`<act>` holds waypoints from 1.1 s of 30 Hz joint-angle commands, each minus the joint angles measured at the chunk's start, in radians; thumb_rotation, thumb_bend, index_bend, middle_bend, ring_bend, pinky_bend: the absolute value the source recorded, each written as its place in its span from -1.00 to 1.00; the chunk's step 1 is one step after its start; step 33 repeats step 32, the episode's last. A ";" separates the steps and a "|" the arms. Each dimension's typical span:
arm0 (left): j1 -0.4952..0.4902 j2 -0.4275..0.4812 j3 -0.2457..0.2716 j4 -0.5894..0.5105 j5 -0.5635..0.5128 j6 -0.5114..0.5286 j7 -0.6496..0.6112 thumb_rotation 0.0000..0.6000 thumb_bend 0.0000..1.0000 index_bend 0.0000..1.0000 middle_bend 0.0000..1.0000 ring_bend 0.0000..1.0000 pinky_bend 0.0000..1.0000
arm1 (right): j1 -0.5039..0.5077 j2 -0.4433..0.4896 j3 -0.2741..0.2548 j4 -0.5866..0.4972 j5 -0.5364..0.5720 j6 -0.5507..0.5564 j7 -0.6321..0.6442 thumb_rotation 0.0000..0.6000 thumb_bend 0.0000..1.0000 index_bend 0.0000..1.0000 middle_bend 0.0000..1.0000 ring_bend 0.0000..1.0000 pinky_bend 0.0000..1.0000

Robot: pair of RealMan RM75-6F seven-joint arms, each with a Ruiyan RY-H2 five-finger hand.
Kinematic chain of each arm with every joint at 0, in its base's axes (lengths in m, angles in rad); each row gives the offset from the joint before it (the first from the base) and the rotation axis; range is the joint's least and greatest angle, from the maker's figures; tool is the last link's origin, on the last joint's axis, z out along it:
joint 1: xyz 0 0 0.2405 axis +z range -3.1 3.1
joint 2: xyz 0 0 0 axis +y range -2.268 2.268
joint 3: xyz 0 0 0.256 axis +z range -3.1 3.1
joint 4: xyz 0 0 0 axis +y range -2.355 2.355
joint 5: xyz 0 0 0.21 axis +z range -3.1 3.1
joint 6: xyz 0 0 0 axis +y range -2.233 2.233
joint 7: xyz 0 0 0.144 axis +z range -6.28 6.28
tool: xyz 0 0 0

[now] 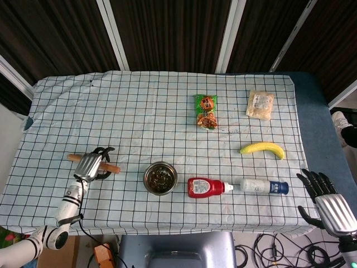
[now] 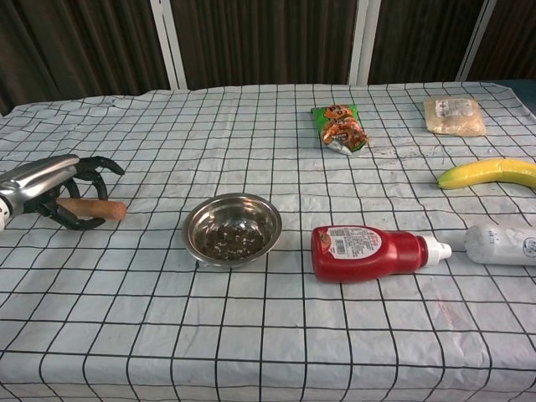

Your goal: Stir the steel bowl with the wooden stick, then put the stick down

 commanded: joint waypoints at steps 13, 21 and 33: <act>0.063 0.194 0.038 -0.298 0.030 0.112 0.109 1.00 -0.41 -0.80 -0.57 -0.97 -0.65 | -0.009 0.006 -0.002 0.005 -0.005 0.019 0.018 1.00 -0.37 -1.00 -1.00 -1.00 -1.00; 0.318 0.421 0.221 -0.506 0.258 0.498 0.229 1.00 -0.36 -1.00 -1.00 -1.00 -1.00 | -0.020 0.003 0.005 0.004 0.016 0.026 -0.007 1.00 -0.37 -1.00 -1.00 -1.00 -1.00; 0.452 0.406 0.257 -0.467 0.312 0.649 0.217 1.00 -0.32 -1.00 -1.00 -1.00 -1.00 | -0.028 -0.016 0.018 -0.015 0.051 0.020 -0.083 1.00 -0.37 -1.00 -1.00 -1.00 -1.00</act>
